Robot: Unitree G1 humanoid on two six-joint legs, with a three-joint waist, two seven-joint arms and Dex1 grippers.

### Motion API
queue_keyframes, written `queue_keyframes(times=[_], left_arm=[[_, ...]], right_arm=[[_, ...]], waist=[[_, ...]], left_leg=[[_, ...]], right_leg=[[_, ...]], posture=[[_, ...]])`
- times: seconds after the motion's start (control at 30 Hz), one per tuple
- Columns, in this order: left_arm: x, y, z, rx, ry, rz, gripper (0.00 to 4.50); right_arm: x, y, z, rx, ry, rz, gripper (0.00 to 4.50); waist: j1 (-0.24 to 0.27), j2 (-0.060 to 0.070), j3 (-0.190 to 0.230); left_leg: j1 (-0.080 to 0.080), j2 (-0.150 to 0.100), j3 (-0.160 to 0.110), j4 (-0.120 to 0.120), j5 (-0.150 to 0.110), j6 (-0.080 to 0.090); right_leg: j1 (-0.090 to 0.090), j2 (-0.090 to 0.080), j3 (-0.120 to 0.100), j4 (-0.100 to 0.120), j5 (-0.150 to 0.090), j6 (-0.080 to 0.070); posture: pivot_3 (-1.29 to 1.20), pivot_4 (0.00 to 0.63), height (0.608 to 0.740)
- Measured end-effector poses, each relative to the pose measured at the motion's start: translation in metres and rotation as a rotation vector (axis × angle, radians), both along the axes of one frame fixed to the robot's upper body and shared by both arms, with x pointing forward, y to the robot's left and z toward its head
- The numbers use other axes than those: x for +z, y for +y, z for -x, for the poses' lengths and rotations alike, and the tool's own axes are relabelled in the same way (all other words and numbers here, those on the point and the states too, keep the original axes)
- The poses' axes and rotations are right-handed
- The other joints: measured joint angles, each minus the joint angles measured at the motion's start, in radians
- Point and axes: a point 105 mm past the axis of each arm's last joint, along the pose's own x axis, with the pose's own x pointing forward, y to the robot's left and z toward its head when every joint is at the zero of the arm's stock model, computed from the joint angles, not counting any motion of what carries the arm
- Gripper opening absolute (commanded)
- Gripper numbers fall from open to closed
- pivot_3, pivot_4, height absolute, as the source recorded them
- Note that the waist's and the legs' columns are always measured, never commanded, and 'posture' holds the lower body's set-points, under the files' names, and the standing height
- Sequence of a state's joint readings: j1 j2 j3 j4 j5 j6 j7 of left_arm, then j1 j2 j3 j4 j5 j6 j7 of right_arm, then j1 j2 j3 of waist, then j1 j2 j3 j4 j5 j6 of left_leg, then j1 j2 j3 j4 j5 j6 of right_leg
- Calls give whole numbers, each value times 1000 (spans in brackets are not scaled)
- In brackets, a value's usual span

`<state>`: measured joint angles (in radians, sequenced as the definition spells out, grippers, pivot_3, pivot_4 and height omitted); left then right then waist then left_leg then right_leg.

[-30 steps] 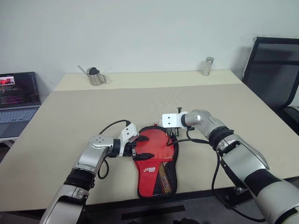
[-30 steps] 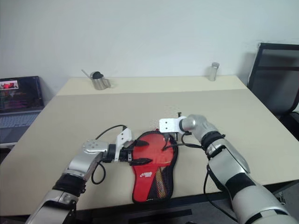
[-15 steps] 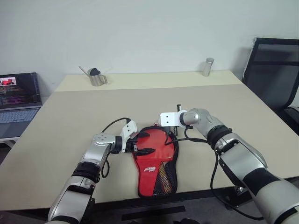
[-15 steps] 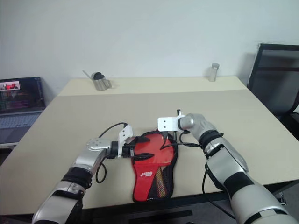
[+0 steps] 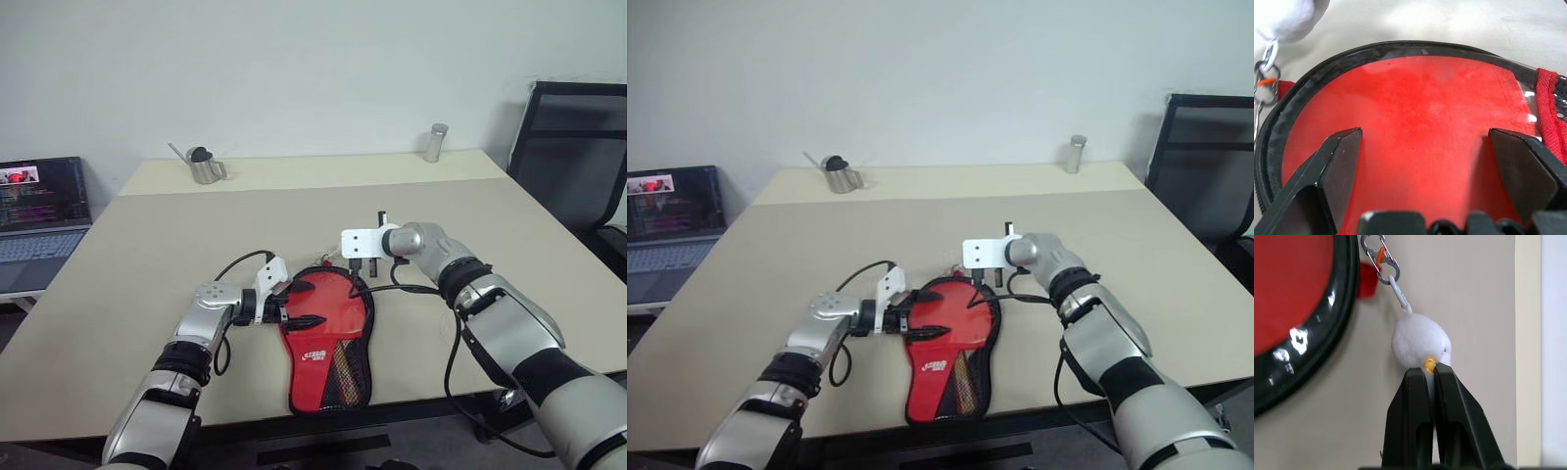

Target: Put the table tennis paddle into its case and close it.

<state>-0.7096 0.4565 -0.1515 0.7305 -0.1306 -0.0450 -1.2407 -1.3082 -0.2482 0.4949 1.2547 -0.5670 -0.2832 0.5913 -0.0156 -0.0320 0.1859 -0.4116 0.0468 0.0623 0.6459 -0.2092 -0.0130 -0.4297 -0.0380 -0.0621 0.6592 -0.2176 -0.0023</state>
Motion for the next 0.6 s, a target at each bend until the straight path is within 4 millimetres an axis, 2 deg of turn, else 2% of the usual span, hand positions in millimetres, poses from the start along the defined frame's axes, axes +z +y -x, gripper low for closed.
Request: queue_keyframes(times=[0.37, 0.6], left_arm=[[-4, -4, -1, -2, 14, -1, 4500], [-5, -6, -2, -3, 17, 1, 4500]], right_arm=[[-11, -29, 1, -48, 61, 38, 6], [-14, -50, 13, -35, 137, -11, 6]], waist=[[5, 4, -4], [12, 5, -5]], left_leg=[[5, -1, -1, 0, 0, 0], [7, -1, -1, -1, 0, 0]], right_leg=[[7, -1, -1, -2, -1, 0], [9, -1, -1, -2, -1, 1]], posture=[[0, 150, 740], [0, 150, 740]])
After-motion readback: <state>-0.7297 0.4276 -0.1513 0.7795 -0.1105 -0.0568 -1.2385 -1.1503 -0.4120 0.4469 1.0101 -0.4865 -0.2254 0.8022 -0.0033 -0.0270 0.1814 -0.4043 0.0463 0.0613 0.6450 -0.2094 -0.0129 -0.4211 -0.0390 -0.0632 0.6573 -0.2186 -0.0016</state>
